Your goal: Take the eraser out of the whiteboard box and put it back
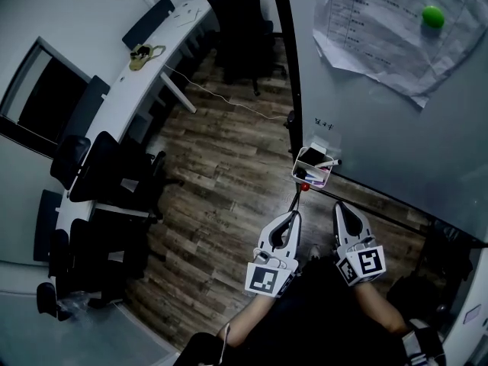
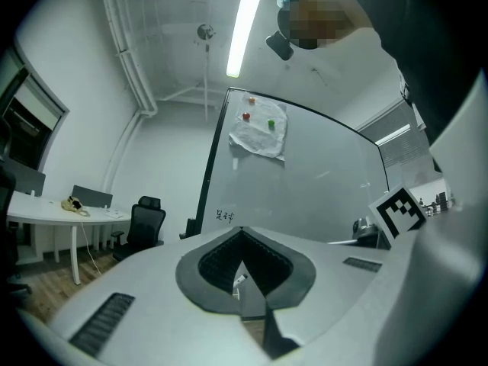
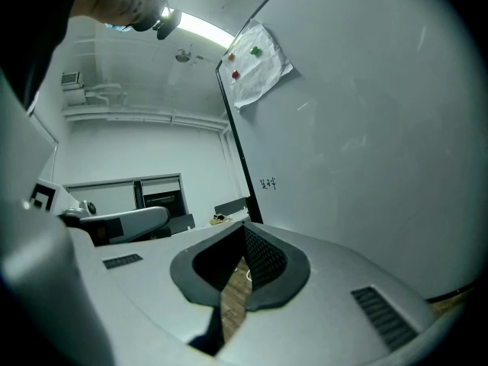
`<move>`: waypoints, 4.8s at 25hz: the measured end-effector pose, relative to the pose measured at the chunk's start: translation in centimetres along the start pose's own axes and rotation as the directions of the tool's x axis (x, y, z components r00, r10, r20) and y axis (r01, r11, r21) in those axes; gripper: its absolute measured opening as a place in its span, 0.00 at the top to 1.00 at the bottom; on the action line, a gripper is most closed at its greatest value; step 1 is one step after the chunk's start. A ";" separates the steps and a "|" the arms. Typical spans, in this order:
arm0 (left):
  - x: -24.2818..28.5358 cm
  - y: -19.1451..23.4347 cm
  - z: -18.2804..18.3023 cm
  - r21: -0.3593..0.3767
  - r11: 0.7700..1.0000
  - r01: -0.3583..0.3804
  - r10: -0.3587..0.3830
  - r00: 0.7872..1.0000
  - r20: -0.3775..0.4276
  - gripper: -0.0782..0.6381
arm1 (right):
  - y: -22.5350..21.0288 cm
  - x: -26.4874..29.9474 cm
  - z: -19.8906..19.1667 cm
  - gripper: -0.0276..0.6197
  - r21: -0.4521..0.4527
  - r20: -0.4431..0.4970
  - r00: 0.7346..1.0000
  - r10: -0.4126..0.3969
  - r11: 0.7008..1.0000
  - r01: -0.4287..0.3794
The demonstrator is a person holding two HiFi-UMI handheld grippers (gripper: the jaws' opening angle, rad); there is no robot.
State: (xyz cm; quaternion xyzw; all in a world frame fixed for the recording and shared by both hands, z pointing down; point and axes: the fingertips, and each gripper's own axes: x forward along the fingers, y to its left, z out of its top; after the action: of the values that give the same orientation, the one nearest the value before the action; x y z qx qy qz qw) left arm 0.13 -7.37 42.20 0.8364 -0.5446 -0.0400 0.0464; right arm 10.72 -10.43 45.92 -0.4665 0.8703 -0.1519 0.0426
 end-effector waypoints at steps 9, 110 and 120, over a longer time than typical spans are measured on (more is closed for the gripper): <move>3.7 4.5 0.9 0.005 0.995 0.095 -0.095 0.995 0.002 0.88 | -1.0 4.9 -1.1 0.95 0.061 -0.016 0.992 -0.128 0.990 0.129; 0.2 5.9 -0.9 -0.098 0.981 0.166 -0.166 0.986 0.004 0.88 | -0.1 1.4 -1.1 0.57 0.016 -0.089 0.959 -0.268 0.962 0.271; -3.9 -2.1 -0.9 -0.048 0.992 0.114 -0.112 0.993 0.029 0.88 | 0.3 -7.6 -0.8 0.57 0.023 -0.063 0.983 -0.172 0.985 0.173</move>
State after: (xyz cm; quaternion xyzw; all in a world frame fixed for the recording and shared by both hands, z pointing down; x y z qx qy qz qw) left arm 0.58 -2.96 42.86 0.8639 -0.4958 -0.0668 0.0576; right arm 14.56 -3.80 46.08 -0.5347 0.8252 -0.1816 0.0097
